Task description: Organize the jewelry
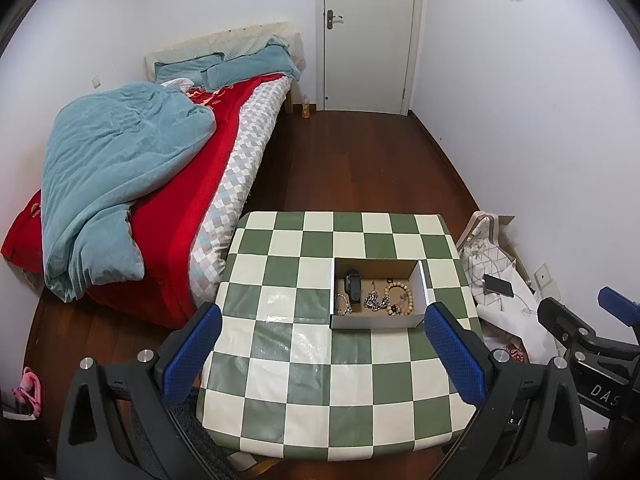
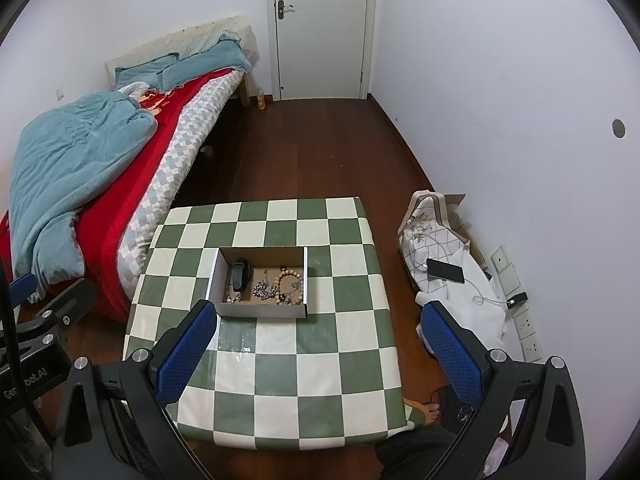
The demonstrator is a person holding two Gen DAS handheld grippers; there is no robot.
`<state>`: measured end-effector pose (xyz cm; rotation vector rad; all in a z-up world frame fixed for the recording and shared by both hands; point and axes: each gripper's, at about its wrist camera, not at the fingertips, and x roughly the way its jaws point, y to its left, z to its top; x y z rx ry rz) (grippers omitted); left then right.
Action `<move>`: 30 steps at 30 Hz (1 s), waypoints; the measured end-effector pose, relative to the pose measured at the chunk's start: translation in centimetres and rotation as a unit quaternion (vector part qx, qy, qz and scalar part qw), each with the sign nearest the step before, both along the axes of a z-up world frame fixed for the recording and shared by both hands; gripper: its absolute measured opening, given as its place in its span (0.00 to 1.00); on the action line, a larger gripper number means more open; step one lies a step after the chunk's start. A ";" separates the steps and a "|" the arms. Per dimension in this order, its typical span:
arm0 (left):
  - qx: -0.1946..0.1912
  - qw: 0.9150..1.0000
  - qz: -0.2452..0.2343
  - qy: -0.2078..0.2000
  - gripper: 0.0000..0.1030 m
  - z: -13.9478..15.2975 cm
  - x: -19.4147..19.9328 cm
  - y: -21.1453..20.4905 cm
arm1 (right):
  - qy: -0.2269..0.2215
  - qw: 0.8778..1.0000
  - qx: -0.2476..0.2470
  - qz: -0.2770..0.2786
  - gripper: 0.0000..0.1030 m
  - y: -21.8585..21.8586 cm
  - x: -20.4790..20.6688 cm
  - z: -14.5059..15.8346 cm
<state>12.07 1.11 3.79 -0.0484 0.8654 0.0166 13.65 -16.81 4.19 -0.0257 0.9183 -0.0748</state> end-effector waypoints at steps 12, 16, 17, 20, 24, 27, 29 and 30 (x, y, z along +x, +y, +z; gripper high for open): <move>0.000 1.000 0.001 -0.002 1.00 0.3 0.0 0.2 | -0.001 1.000 0.002 -0.001 1.00 -0.1 -0.1 0.2; 0.001 1.000 -0.001 -0.004 1.00 0.3 0.0 0.2 | -0.001 1.000 0.004 -0.002 1.00 -0.1 -0.2 0.3; 0.001 1.000 -0.001 -0.005 1.00 0.4 0.0 0.3 | -0.001 1.000 0.005 -0.003 1.00 -0.2 -0.1 0.4; 0.001 1.000 -0.001 -0.005 1.00 0.4 0.0 0.3 | -0.003 1.000 0.006 -0.004 1.00 0.0 -0.3 0.6; 0.002 1.000 -0.002 -0.005 1.00 0.4 0.0 0.2 | -0.002 1.000 0.006 -0.004 1.00 -0.2 -0.2 0.5; 0.001 1.000 -0.002 -0.006 1.00 0.6 -0.1 0.4 | -0.003 1.000 0.007 -0.005 1.00 -0.2 -0.2 0.8; 0.001 1.000 -0.001 -0.007 1.00 0.6 -0.1 0.4 | -0.003 1.000 0.007 -0.004 1.00 -0.3 -0.2 0.8; 0.001 1.000 -0.002 -0.008 1.00 0.7 -0.2 0.4 | -0.003 1.000 0.007 -0.005 1.00 -0.3 -0.3 0.8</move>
